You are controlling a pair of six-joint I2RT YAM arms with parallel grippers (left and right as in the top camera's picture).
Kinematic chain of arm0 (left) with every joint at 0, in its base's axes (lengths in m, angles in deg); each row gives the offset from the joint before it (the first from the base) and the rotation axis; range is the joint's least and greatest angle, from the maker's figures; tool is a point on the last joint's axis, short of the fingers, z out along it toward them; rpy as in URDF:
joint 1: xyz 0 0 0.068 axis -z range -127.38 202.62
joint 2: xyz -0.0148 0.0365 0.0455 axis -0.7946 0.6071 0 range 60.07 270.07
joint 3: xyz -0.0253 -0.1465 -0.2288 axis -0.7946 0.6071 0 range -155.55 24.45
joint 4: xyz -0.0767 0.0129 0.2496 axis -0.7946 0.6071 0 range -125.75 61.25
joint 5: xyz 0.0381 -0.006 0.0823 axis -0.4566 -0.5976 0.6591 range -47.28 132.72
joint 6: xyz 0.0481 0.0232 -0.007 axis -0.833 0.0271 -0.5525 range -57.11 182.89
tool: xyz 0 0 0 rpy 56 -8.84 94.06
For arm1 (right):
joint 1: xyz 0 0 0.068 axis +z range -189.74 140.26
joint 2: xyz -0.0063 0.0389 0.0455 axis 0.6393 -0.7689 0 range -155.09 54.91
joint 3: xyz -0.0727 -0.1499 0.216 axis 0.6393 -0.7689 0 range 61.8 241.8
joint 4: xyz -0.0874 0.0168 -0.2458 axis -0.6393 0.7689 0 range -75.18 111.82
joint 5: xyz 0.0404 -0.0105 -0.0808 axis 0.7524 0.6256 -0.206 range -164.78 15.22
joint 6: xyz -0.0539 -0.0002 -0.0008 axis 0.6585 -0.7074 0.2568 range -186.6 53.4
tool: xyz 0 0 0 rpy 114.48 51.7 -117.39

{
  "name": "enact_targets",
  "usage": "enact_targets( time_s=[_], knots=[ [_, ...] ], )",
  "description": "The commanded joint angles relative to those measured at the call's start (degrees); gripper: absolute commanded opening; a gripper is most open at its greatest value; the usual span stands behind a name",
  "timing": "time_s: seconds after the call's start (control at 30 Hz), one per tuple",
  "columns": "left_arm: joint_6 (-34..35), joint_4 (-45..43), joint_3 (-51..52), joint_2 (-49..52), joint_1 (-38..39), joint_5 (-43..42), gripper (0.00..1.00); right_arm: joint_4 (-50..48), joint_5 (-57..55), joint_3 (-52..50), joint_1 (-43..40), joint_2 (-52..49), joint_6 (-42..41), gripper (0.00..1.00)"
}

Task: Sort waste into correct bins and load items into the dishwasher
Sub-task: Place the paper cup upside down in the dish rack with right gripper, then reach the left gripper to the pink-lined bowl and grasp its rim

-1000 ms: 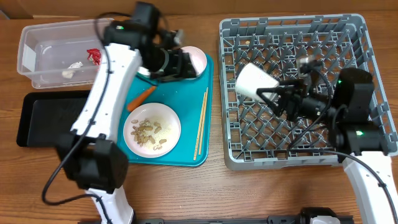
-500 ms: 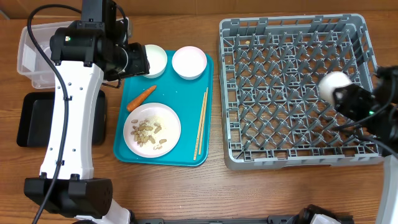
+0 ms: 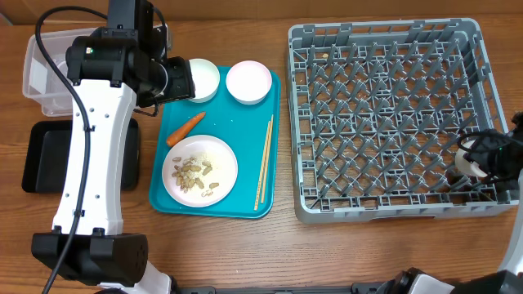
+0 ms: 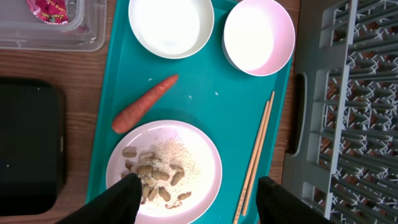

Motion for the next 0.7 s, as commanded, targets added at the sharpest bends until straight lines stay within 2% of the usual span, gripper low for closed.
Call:
enact_targets(
  time_s=[0.0, 0.17, 0.23, 0.27, 0.3, 0.37, 0.4, 0.67],
  knots=[
    [0.3, 0.1, -0.5, -0.8, 0.1, 0.8, 0.61, 0.9, -1.0, 1.3, -0.2, -2.2, -0.3, 0.35],
    [0.4, 0.1, -0.5, -0.8, 0.1, 0.8, 0.61, -0.5, 2.8, 1.3, -0.2, -3.9, -0.2, 0.36],
    [0.4, 0.2, -0.5, -0.8, 0.1, 0.8, 0.61, -1.3, 3.4, 1.3, -0.2, -4.0, -0.2, 0.46],
    [0.4, 0.2, -0.5, -0.8, 0.1, 0.8, 0.61, -1.5, 3.4, 1.3, -0.2, -4.0, -0.2, 0.58],
    [0.4, 0.3, -0.5, -0.8, 0.1, 0.8, 0.62, -1.5, 3.4, 1.3, -0.2, -4.0, -0.2, 0.66],
    [0.4, 0.4, -0.5, -0.8, 0.1, 0.8, 0.62, -1.5, 3.4, 1.3, -0.2, -4.0, -0.2, 0.92],
    [0.4, 0.4, -0.5, -0.8, 0.1, 0.8, 0.61, -1.5, 3.4, 1.3, -0.2, -4.0, -0.2, 1.0],
    [0.3, 0.6, -0.5, -0.8, 0.1, 0.8, 0.63, -2.3, 12.2, 1.4, -0.2, -4.0, -0.2, 1.0]
  ],
)
